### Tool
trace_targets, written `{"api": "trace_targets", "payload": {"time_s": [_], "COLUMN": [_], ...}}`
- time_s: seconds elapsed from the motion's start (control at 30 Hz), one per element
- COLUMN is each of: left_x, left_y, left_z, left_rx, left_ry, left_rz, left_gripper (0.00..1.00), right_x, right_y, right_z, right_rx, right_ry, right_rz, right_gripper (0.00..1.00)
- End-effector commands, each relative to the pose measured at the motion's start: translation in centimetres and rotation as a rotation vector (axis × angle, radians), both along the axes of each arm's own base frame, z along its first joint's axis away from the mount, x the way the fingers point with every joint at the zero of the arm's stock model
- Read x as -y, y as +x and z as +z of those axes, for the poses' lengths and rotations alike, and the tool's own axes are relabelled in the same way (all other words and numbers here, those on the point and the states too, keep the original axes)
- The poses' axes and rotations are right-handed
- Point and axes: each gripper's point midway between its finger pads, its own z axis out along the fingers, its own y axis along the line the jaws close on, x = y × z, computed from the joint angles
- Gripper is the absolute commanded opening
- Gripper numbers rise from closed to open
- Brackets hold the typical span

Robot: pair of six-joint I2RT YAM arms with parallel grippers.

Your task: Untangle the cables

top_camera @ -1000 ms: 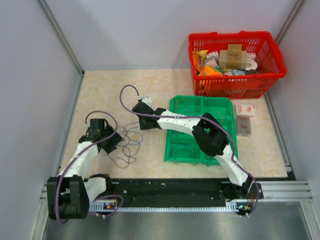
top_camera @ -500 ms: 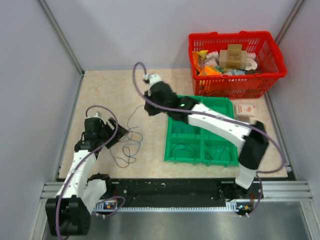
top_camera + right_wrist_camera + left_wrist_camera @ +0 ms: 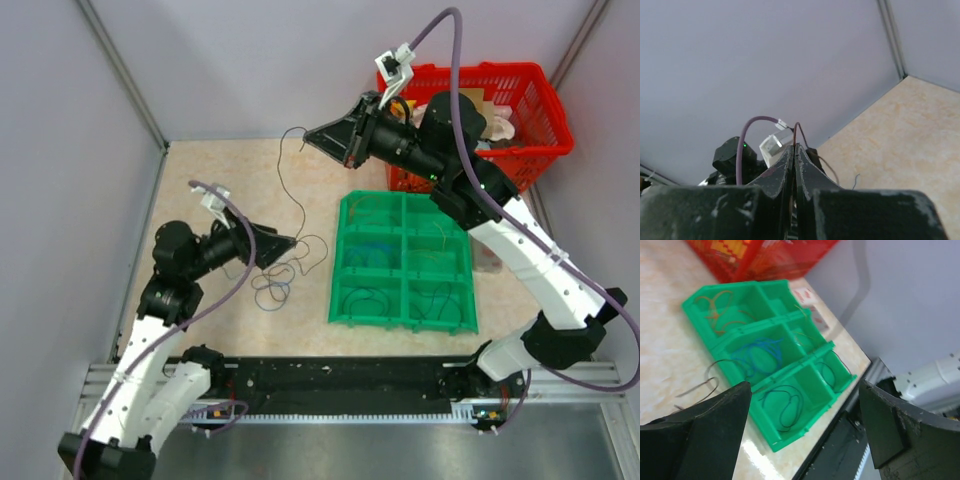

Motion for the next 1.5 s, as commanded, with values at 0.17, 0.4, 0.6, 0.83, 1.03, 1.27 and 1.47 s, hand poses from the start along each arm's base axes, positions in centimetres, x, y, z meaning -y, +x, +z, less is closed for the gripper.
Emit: {"api": "trace_targets", "payload": {"time_s": [0.17, 0.4, 0.6, 0.83, 1.03, 1.27, 1.47], "left_x": [6.6, 6.8, 6.0, 5.1, -2.8, -4.6, -4.5], "left_y": [-1.8, 1.5, 3.2, 2.1, 1.0, 0.4, 0.9], "left_z": [5.5, 3.7, 3.2, 6.1, 14.3, 15.9, 15.6], "left_rx": [0.226, 0.119, 0.109, 0.162, 0.212, 0.002, -0.065], "left_ry": [-0.022, 0.024, 0.053, 0.104, 0.075, -0.043, -0.100], "left_rz": [-0.258, -0.155, -0.060, -0.059, 0.358, 0.485, 0.511], "left_gripper": [0.90, 0.71, 0.76, 0.00, 0.00, 0.00, 0.00], "right_x": [-0.1, -0.1, -0.3, -1.5, -3.8, -7.6, -8.6], "right_y": [-1.6, -2.5, -3.1, -1.4, 1.3, -2.4, -7.1], "right_z": [1.7, 2.2, 2.2, -2.6, -12.8, -14.2, -11.3], "right_rx": [-0.074, -0.090, -0.099, -0.133, -0.148, 0.019, 0.112], "right_ry": [0.057, 0.072, 0.078, -0.005, -0.226, -0.165, -0.012], "right_rz": [0.132, 0.175, 0.211, 0.184, 0.153, 0.339, 0.547], "right_gripper": [0.00, 0.00, 0.00, 0.00, 0.54, 0.82, 0.83]}}
